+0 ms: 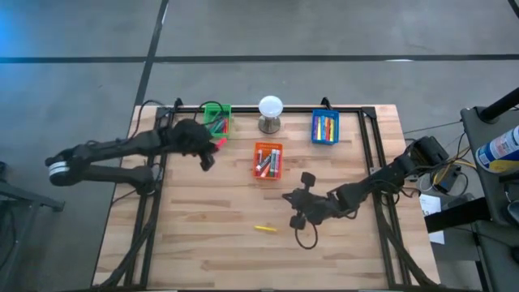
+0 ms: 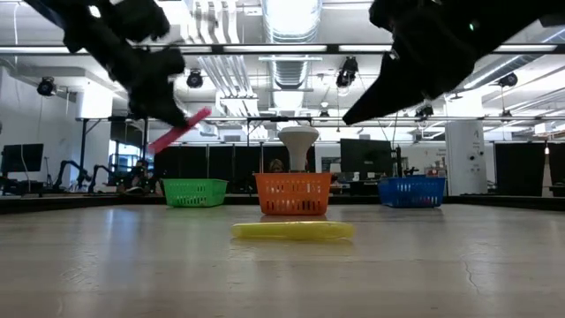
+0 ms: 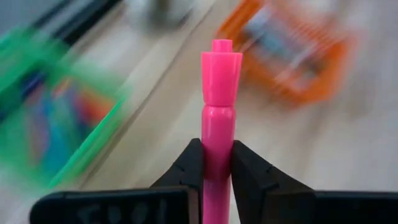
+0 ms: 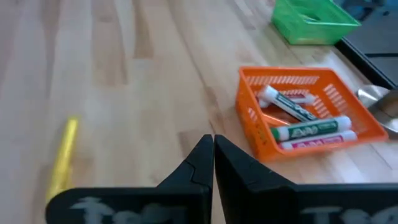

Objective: Pick & Place Markers
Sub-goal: Put the pink highlighter into the blue bin

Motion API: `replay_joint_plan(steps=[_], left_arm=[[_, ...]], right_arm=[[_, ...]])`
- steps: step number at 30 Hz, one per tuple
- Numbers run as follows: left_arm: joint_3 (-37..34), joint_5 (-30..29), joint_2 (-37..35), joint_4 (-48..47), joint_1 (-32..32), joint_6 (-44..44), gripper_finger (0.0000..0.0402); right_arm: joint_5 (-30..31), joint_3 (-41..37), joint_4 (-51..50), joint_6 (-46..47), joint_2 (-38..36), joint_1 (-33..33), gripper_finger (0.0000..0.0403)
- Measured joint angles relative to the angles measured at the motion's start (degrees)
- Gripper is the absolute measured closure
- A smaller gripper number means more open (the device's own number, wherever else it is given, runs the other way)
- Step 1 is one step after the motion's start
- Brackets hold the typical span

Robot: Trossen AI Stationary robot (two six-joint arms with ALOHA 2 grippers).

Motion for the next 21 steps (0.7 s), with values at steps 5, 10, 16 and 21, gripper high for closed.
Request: replay_joint_plan(steps=[5,10,16,21], left_arm=[[-7.11,4.41,-3.99,22.78,-8.37,-2.47,0.0356],[-16.51,6.04,-1.63,49.56,-13.38,-3.09,0.0356],[-23.70,10.97,6.21,76.11,-15.12,-5.73,0.0356],[-23.32,11.35,12.77,82.11,-15.27,-6.09,0.0356]], right_arm=[[0.69,-5.90,12.33,-2.15,-0.39,-0.78,0.0394],[-3.80,-13.06,36.34,-7.87,-0.57,-4.20,0.0394],[-16.67,-18.59,62.44,-11.26,0.58,-10.65,0.0394],[-21.95,-15.23,62.76,-11.24,2.66,-14.55,0.0373]])
